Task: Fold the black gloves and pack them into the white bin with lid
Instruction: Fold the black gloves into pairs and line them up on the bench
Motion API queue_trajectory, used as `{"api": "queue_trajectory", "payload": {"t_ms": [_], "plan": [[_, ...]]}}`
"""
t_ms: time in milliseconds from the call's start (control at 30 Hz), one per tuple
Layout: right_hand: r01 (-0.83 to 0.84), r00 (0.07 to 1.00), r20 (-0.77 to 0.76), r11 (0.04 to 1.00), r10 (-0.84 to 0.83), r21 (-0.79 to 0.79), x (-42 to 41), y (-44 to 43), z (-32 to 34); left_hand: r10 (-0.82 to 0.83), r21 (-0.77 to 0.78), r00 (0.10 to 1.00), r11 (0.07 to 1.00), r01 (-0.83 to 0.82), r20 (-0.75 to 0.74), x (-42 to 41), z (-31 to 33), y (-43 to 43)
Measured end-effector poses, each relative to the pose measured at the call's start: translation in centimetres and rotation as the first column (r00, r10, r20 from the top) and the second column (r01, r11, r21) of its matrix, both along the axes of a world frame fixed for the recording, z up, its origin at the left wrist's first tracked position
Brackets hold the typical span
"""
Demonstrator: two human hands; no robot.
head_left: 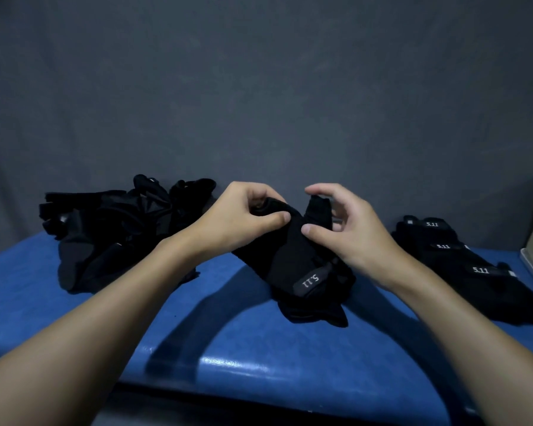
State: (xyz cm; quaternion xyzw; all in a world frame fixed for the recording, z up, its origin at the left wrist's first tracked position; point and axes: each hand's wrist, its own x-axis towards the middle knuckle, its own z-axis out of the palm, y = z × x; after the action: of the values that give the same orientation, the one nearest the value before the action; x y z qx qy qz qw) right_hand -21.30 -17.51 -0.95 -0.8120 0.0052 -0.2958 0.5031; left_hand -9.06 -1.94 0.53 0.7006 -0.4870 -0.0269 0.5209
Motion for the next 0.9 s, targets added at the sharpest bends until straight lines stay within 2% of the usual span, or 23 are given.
{"api": "queue_trajectory", "payload": {"t_ms": [67, 200, 267, 367, 500, 633, 733, 833, 900], "plan": [[0.051, 0.999, 0.013, 0.998, -0.051, -0.035, -0.1, -0.1, 0.0, 0.003, 0.000, 1.000, 1.000, -0.003, -0.029, 0.1, -0.1, -0.1], [0.107, 0.993, 0.042, 0.994, -0.108, 0.036, -0.2, -0.5, -0.1, 0.006, 0.065, 0.984, 0.998, 0.006, -0.176, 0.5, -0.8, -0.1], [0.099, 0.994, 0.032, 0.993, -0.101, 0.069, -0.3, -0.6, -0.2, 0.014, 0.045, 0.979, 0.999, -0.005, -0.203, 0.4, -1.0, -0.2], [0.085, 0.996, 0.002, 0.992, -0.086, 0.096, -0.3, -0.6, -0.4, 0.025, -0.029, 0.983, 0.999, -0.031, -0.183, -0.1, -0.8, -0.5], [0.134, 0.991, 0.013, 0.991, -0.134, -0.023, -0.4, -0.7, -0.4, 0.013, -0.039, 0.988, 0.999, -0.019, -0.156, -0.7, -0.6, -1.2], [0.115, 0.993, 0.014, 0.993, -0.115, -0.028, -0.6, -0.8, -0.2, -0.014, -0.058, 0.993, 0.998, 0.007, -0.121, -1.3, -0.3, -1.7], [0.146, 0.988, 0.037, 0.988, -0.148, 0.052, -0.8, -0.9, 0.0, 0.001, -0.040, 0.982, 0.999, -0.009, -0.188, -1.1, -0.4, -1.8], [0.181, 0.978, 0.060, 0.954, -0.200, 0.241, -0.8, -1.5, 0.1, 0.012, 0.035, 0.968, 0.999, -0.004, -0.250, -0.7, -1.0, -1.6], [0.199, 0.977, 0.004, 0.913, -0.214, 0.357, -0.8, -1.9, -0.1, 0.001, 0.023, 0.950, 1.000, 0.006, -0.313, -0.6, -1.3, -1.7]]}}
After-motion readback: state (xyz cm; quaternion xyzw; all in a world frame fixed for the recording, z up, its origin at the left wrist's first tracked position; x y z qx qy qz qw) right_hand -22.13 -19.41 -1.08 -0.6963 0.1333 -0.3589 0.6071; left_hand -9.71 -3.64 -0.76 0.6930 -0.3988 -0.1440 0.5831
